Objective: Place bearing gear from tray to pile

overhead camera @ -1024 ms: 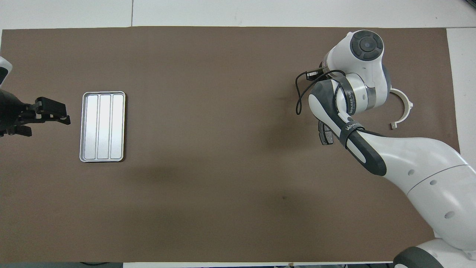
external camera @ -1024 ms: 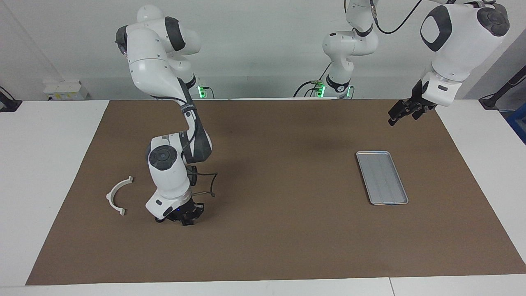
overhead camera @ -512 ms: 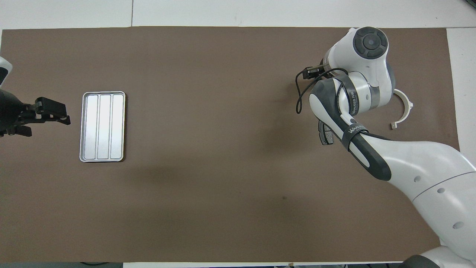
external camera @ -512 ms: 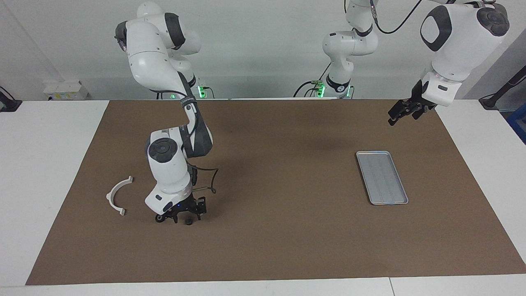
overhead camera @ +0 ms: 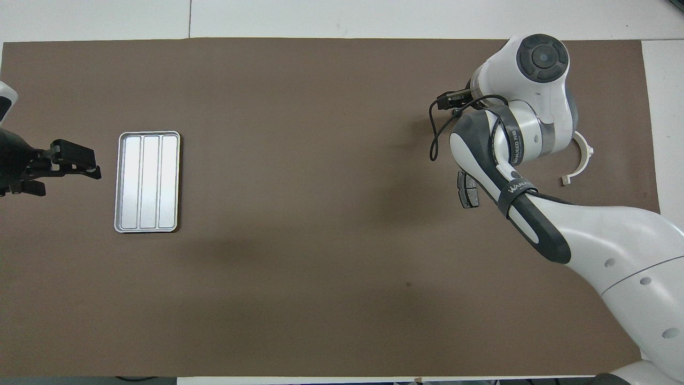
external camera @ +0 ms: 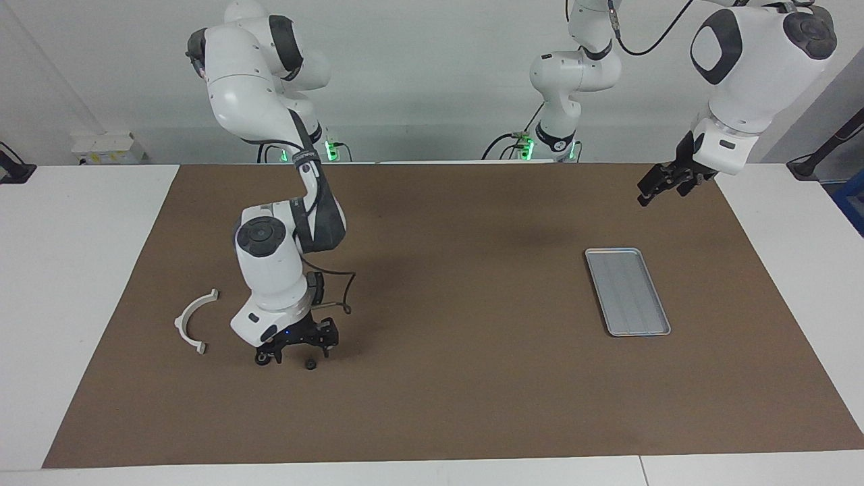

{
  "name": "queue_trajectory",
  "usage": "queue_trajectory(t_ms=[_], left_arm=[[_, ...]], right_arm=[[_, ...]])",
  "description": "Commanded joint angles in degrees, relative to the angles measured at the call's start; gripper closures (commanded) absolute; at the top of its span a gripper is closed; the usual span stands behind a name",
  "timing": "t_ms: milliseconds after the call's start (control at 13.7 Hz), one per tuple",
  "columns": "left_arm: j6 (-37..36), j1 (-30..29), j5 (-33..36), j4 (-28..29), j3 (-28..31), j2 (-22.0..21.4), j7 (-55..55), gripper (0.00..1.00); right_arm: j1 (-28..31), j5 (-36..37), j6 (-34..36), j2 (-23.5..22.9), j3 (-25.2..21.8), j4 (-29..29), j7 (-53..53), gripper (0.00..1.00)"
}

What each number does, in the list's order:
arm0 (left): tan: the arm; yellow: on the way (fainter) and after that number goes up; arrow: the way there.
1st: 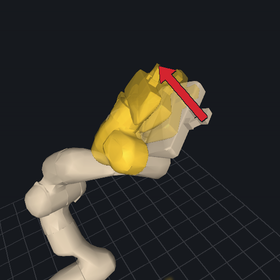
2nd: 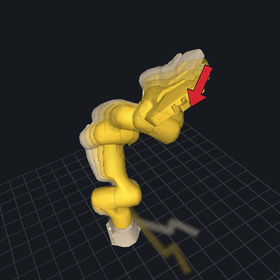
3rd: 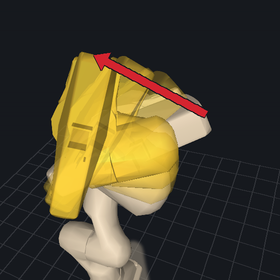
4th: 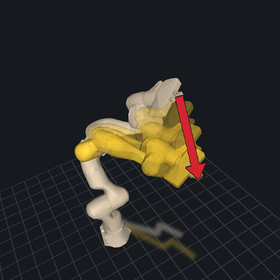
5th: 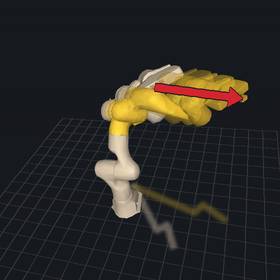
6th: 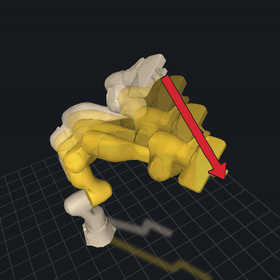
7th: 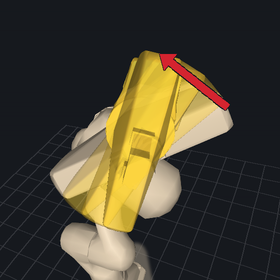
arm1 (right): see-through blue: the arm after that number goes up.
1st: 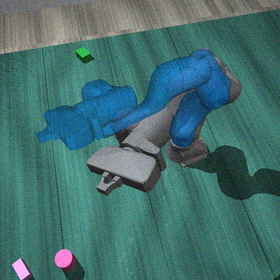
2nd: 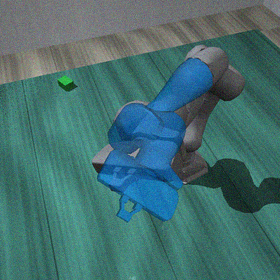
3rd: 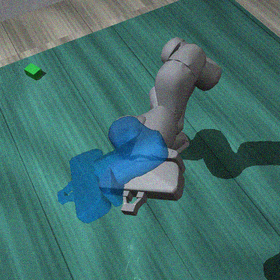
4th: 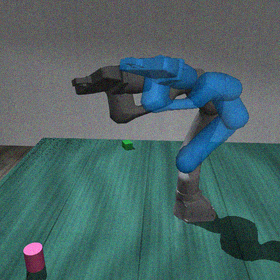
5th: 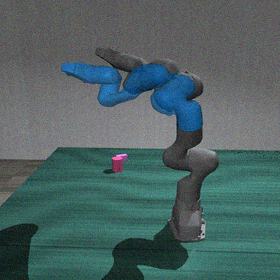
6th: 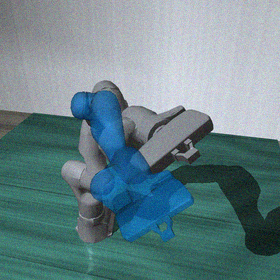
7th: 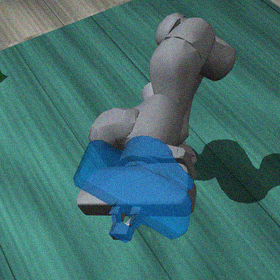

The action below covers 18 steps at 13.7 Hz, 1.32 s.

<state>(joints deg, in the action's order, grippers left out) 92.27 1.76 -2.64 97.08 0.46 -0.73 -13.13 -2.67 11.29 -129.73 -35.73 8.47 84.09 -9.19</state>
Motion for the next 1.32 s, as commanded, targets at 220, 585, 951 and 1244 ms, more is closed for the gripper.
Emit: queue_trajectory(t_ms=[220,585,951,1244], left_arm=[[-0.78,-0.26,-0.44,-0.14,-0.19,-0.50,0.47,0.00],[-0.78,-0.26,-0.44,-0.05,-0.19,-0.50,0.47,0.00],[-0.78,-0.26,-0.44,-0.14,-0.10,-0.50,0.47,0.00],[-0.78,-0.26,-0.44,-0.05,-0.19,-0.50,0.47,0.00]], right_arm=[[1.44,-0.83,3.77,5.04,0.49,1.95,1.54,0.00],[4.59,-6.78,19.22,18.64,0.49,4.84,7.14,0.00],[5.14,-7.77,31.00,36.32,-0.03,11.01,9.72,0.00],[-9.04,-9.61,37.96,41.44,-15.51,10.39,9.72,0.00]])
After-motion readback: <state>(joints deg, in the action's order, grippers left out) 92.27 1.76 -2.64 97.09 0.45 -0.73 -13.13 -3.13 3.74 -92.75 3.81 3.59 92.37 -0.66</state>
